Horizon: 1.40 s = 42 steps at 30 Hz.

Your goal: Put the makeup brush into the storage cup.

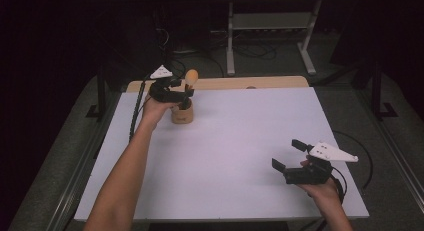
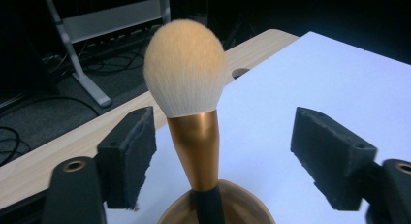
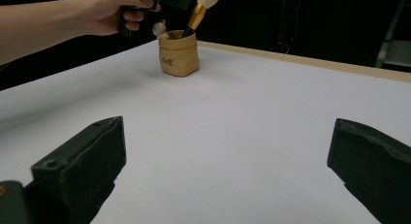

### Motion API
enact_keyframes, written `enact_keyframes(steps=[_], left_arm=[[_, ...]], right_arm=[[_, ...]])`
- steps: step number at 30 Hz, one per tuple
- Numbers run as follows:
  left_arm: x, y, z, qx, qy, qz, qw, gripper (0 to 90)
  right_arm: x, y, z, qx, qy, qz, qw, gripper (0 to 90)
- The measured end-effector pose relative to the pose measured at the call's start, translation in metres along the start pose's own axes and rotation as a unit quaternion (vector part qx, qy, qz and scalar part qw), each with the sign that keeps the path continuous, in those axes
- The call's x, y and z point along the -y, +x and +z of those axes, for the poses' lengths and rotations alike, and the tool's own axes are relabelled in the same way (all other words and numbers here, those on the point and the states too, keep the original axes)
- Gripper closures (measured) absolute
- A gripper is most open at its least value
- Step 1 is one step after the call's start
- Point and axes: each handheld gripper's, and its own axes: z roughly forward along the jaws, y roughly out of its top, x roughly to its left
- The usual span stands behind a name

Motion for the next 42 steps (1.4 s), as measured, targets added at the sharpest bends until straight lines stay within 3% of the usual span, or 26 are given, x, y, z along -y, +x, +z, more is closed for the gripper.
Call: enact_keyframes(steps=[16, 22, 42], left_arm=[[0.015, -0.006, -0.021, 0.017, 0.004, 0.002, 0.9999, 12.9], [0.016, -0.011, -0.03, 0.026, -0.008, 0.003, 0.9996, 12.4], [0.019, -0.036, -0.053, 0.054, -0.019, 0.003, 0.9984, 9.6]], right_arm=[[0.0, -0.001, 0.0, 0.002, 0.0, -0.002, 1.0, 0.0], [0.0, -0.001, 0.0, 0.001, 0.0, -0.002, 1.0, 0.0], [0.0, 0.0, 0.0, 0.001, 0.0, 0.0, 1.0, 0.0]])
